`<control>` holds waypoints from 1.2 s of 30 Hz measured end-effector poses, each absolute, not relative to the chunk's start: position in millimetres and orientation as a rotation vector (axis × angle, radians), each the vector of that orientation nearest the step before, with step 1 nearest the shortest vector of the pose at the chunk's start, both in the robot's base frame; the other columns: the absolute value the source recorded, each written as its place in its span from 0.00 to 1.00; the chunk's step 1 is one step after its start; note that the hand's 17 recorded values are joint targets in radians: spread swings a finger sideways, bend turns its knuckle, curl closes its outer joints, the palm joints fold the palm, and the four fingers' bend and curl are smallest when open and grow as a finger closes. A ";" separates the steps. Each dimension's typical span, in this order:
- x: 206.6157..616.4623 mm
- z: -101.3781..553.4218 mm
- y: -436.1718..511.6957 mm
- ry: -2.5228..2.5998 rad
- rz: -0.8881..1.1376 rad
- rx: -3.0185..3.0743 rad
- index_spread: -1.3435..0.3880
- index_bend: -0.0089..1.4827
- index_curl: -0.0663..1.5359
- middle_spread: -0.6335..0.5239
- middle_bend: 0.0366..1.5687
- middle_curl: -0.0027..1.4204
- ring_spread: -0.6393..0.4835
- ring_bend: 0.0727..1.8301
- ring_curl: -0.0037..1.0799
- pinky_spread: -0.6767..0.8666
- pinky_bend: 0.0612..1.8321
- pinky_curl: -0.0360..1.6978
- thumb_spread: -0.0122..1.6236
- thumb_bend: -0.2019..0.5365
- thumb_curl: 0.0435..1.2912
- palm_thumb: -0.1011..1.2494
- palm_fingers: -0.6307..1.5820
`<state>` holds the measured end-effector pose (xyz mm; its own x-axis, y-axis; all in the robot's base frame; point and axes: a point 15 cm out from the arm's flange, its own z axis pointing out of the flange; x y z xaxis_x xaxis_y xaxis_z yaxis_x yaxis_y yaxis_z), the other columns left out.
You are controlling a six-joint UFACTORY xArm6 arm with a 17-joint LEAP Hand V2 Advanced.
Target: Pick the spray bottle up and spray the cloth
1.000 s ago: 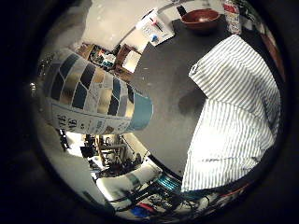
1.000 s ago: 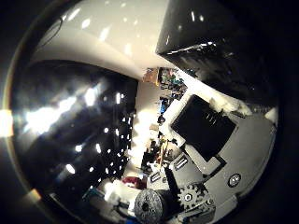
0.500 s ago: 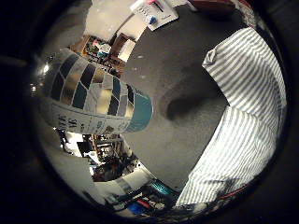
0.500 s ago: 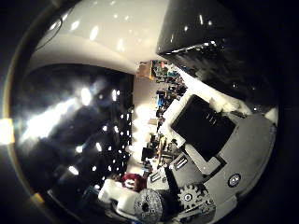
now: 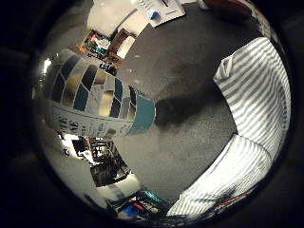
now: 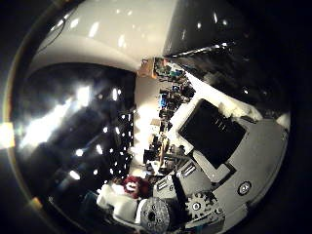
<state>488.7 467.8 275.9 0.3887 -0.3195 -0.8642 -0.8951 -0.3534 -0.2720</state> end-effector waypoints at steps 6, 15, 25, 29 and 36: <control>488.4 272.0 466.9 1.050 0.930 -1.881 0.62 0.75 0.58 0.40 0.79 0.64 0.33 0.70 0.85 0.33 0.55 0.87 0.62 0.25 0.57 0.81 0.77; 516.1 275.1 451.6 1.116 0.840 -1.842 0.63 0.71 0.57 0.40 0.76 0.64 0.33 0.67 0.84 0.32 0.54 0.83 0.70 0.25 0.48 0.73 0.76; 512.2 265.1 429.7 1.172 0.837 -1.926 0.60 0.22 0.48 0.43 0.62 0.56 0.38 0.66 0.69 0.22 0.43 0.68 0.66 0.24 0.40 0.67 0.55; 508.4 262.9 422.7 1.177 0.855 -1.955 0.57 0.24 0.46 0.45 0.48 0.50 0.43 0.58 0.62 0.28 0.28 0.64 0.68 0.24 0.37 0.64 0.39; 500.7 259.7 410.2 1.185 0.869 -2.022 0.56 0.21 0.36 0.58 0.21 0.33 0.65 0.28 0.40 0.63 0.21 0.50 0.70 0.24 0.32 0.59 0.28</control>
